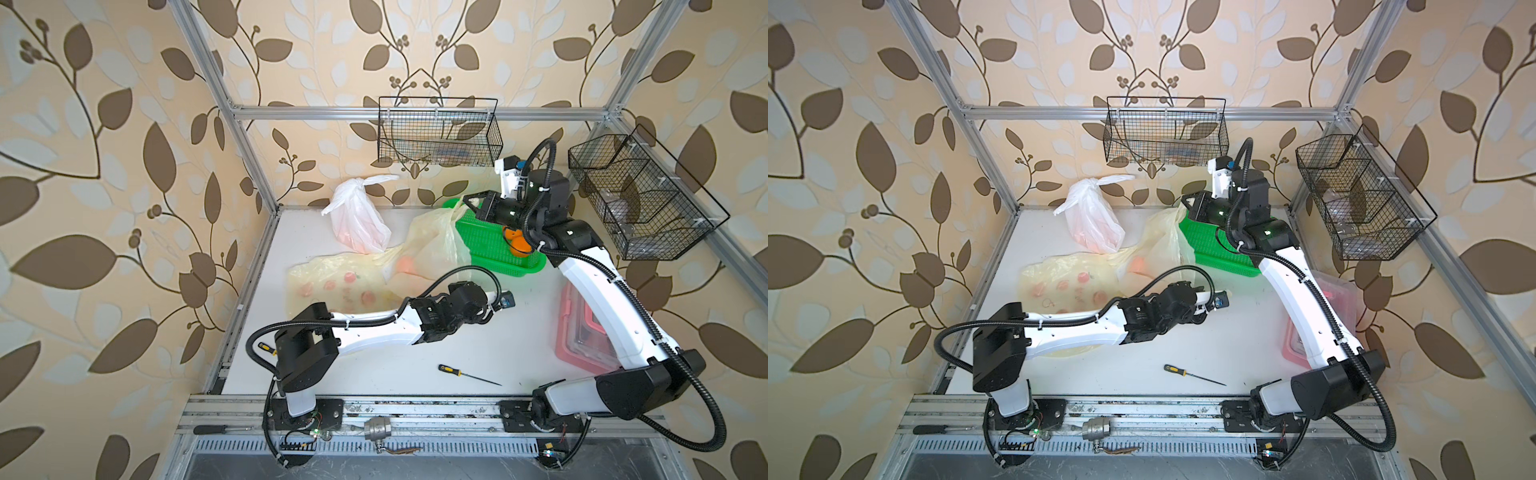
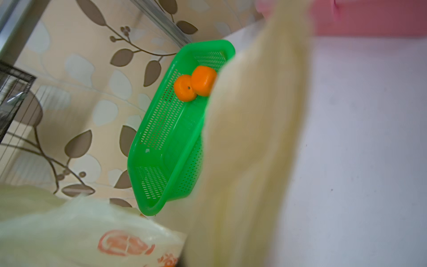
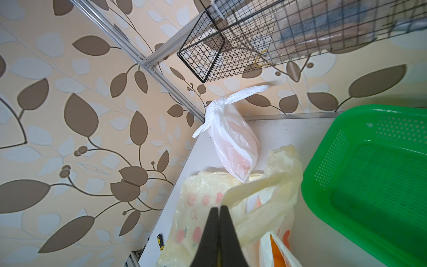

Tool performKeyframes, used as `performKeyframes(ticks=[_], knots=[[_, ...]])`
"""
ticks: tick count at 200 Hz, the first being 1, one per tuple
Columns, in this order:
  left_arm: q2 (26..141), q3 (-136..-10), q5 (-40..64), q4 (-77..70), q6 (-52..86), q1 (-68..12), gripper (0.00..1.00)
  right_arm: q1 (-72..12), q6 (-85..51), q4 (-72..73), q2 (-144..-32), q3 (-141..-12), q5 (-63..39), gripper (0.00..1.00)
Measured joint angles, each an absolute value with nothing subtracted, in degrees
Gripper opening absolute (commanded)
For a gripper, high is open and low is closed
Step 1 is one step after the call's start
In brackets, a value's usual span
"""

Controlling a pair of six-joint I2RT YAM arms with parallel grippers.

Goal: Place the oranges into plastic bags & tie knots
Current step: Adjust the plastic bag at the center of the board.

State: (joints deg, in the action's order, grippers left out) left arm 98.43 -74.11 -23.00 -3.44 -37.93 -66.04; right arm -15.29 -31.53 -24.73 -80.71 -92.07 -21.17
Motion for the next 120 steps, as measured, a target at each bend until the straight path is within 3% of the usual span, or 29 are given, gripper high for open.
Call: performKeyframes(ticks=[32, 59, 85, 120], knots=[[85.06, -73.69, -19.14, -2.57, -32.23, -63.75, 0.0, -13.37, -28.88, -28.01, -77.1, -95.68, -19.18, 0.0], [76.25, -75.55, -9.5, -0.6, -22.7, -54.04, 0.0, -13.26, -24.43, -30.94, -72.82, -98.43, -17.61, 0.0], [74.83, -78.06, -0.54, 0.69, -14.59, -43.46, 0.0, -13.26, -20.51, -33.45, -68.16, -98.63, -16.51, 0.0], [78.24, -79.02, 10.72, 2.81, -6.83, -36.03, 0.0, -13.26, -17.41, -35.18, -64.23, -96.79, -16.82, 0.0]])
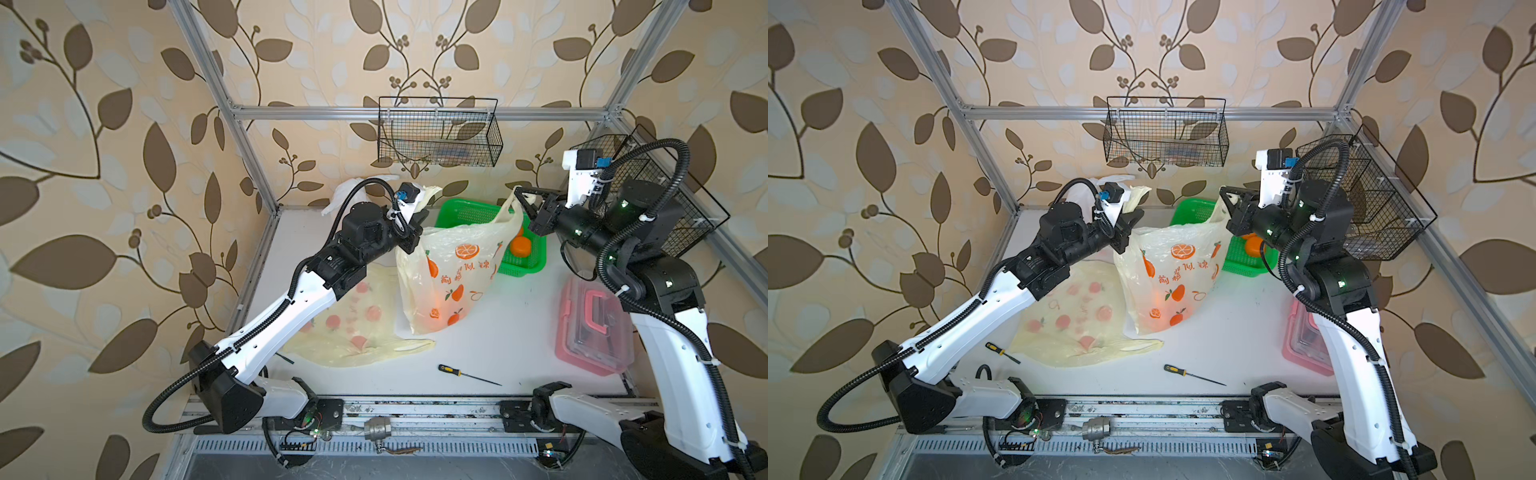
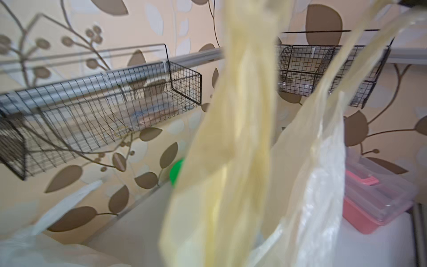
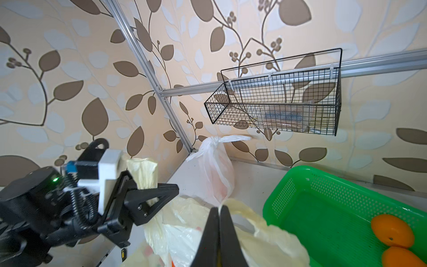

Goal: Place the oranges into plastic bags & tie knots
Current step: Adjust the plastic bag at the center of the board.

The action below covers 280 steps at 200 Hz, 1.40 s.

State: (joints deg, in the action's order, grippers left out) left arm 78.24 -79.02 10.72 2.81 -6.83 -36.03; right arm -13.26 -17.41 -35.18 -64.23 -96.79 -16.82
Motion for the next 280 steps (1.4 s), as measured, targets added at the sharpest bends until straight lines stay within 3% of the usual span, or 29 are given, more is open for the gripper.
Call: performKeyframes(ticks=[12, 36, 46, 55, 92, 136, 148, 188, 204, 246, 280], knots=[[80.29, -79.02, 14.52, 2.79, -4.32, -33.82, 0.0, -13.28, -16.84, -35.59, -63.79, -95.18, -17.54, 0.09], [84.84, -79.02, 21.06, 2.72, -0.58, -29.41, 0.0, -14.02, -15.99, -35.81, -64.51, -91.59, -19.03, 0.68], [86.72, -79.0, 23.66, 2.68, 0.95, -27.83, 0.0, -14.55, -15.38, -35.59, -65.08, -89.8, -18.96, 0.83], [88.12, -78.98, 25.71, 2.33, 2.0, -26.55, 0.0, -14.96, -14.9, -35.09, -65.23, -87.85, -18.11, 0.9], [90.24, -78.65, 31.68, 0.8, 4.93, -22.92, 0.0, -16.03, -10.44, -31.73, -61.93, -80.58, -9.96, 1.0], [90.24, -78.67, 35.66, -0.25, 5.89, -21.63, 0.0, -16.25, -2.76, -28.1, -55.94, -74.06, -5.56, 1.0], [90.24, -78.67, 36.27, -0.25, 6.07, -21.37, 0.0, -16.38, -1.17, -26.35, -54.46, -70.63, -5.58, 0.94], [90.5, -78.67, 37.56, -0.19, 6.2, -20.27, 0.0, -16.4, 2.94, -21.17, -51.9, -62.67, -6.92, 0.93], [90.52, -78.67, 37.6, -0.14, 6.22, -19.94, 0.0, -16.4, 3.86, -18.35, -49.41, -59.7, -7.38, 1.0], [90.52, -78.67, 39.24, -0.05, 6.13, -19.38, 0.0, -16.05, 6.09, -11.84, -47.48, -55.55, -8.32, 1.0], [91.24, -79.05, 41.15, 0.4, 6.11, -19.03, 0.0, -7.66, 7.22, -9.63, -55.42, -55.61, -22.04, 1.0]])
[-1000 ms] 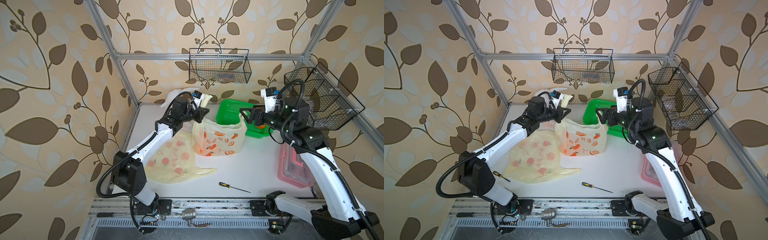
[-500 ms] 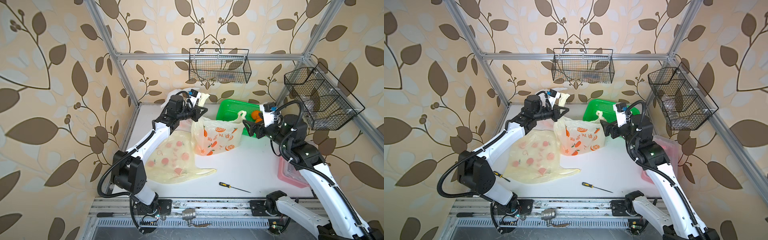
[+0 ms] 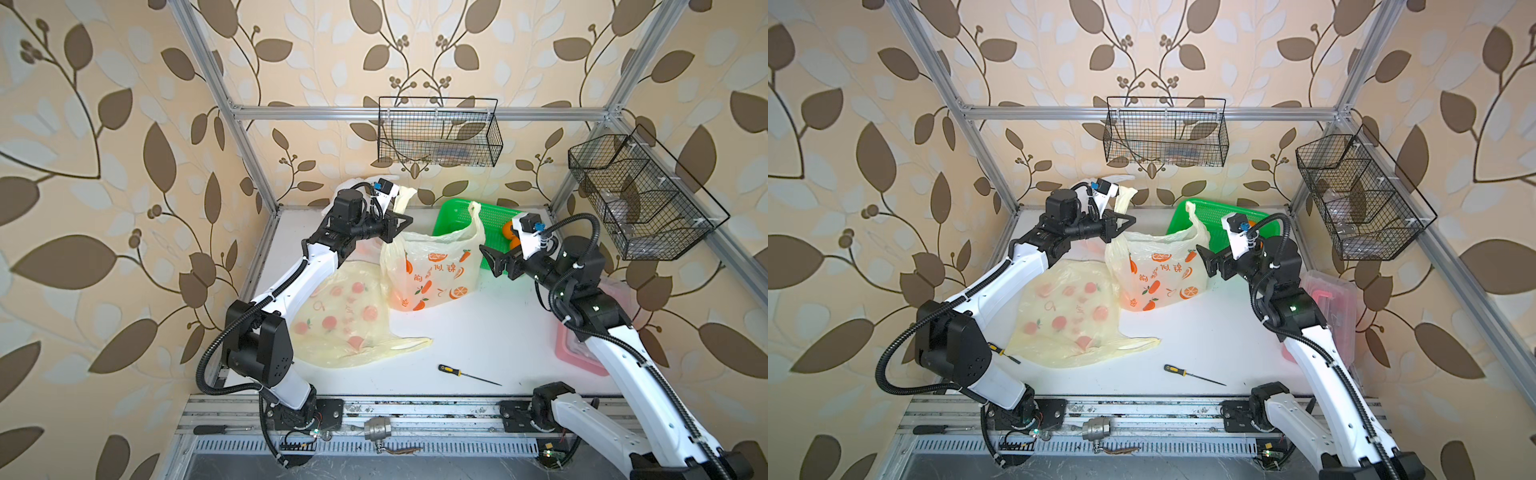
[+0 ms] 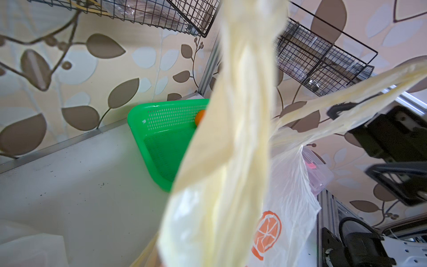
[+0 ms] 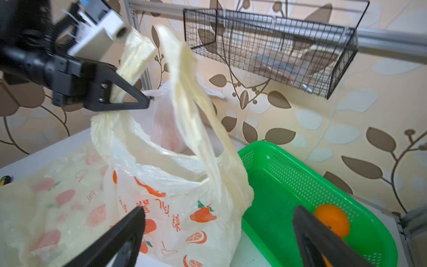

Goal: Place the oranges into plastic bags & tie knots
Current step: Adjust the plastic bag at the center of the board, then tie the plastic bag at the center of the board.

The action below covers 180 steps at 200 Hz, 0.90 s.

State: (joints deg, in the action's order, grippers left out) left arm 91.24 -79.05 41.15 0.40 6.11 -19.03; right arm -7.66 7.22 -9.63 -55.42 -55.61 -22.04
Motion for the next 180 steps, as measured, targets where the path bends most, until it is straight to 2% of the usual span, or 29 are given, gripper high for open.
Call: performKeyframes(ticks=[26, 56, 136, 156, 180], knots=[[92.9, -80.09, 42.72, 0.78, 6.11, -19.03, 0.0, 1.63, 8.43, -6.81, -63.31, -56.75, -39.42, 1.0], [93.84, -80.77, 43.59, 1.85, 6.13, -19.03, 0.0, 3.38, 13.65, -7.99, -71.13, -61.3, -51.72, 1.0], [93.93, -81.69, 44.62, 2.9, 6.11, -19.03, 0.0, 3.68, 25.67, -15.62, -86.72, -74.81, -64.38, 0.99], [93.95, -81.95, 44.75, 3.05, 6.09, -19.03, 0.0, 1.93, 28.08, -18.61, -90.52, -78.11, -65.14, 0.92], [93.95, -82.06, 44.82, 3.29, 6.07, -19.03, 0.0, -0.38, 31.18, -22.41, -94.5, -81.84, -65.98, 0.75]])
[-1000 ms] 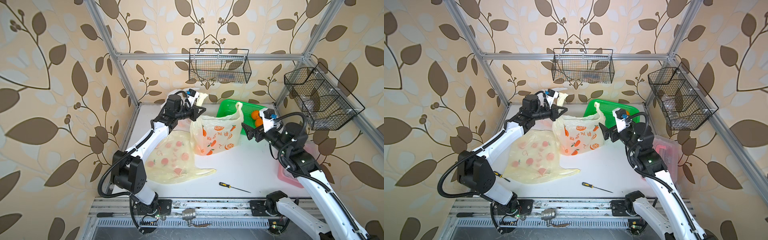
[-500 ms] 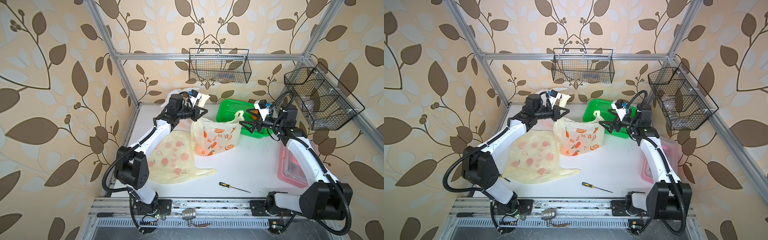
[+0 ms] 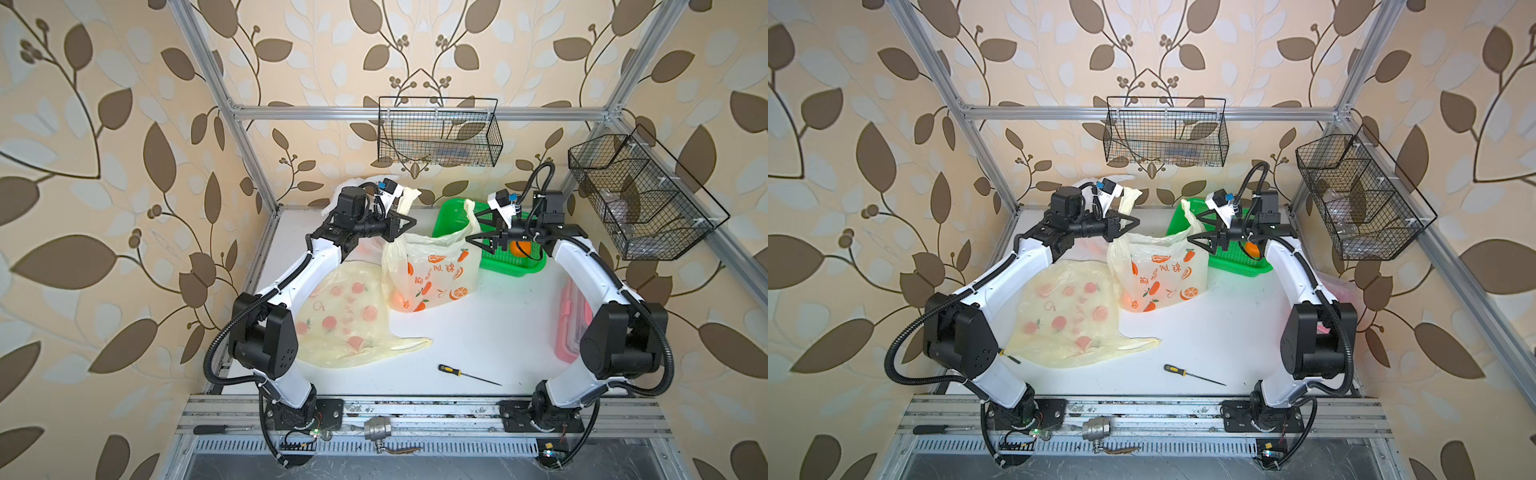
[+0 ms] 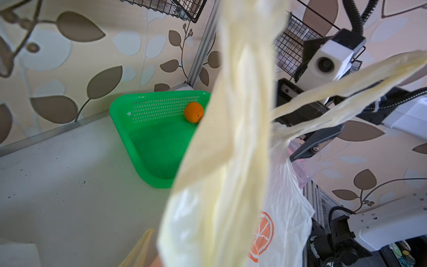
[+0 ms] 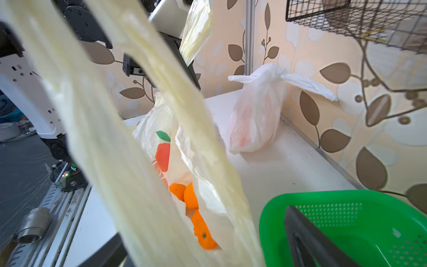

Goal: Place the oranges into plastic bags & tie knots
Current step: Tie the plastic bag at the center of the board.

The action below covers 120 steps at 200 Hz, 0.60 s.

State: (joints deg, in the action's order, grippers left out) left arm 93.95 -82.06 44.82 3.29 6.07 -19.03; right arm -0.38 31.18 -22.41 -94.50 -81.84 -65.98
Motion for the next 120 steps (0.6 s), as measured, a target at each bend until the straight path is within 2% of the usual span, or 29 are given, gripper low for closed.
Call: performKeyframes(ticks=[69, 85, 120], knots=[[93.95, -82.08, 44.51, 3.7, 5.98, -18.28, 0.0, 1.67, 33.04, -26.74, -95.18, -81.91, -67.9, 0.2], [93.95, -82.59, 44.49, 4.23, 5.98, -17.98, 0.0, 2.07, 29.78, -23.59, -91.37, -78.3, -66.02, 0.0], [94.26, -87.24, 44.58, 7.03, 5.23, -17.78, 0.0, -0.12, 20.12, -13.52, -75.7, -65.8, -56.18, 0.0]])
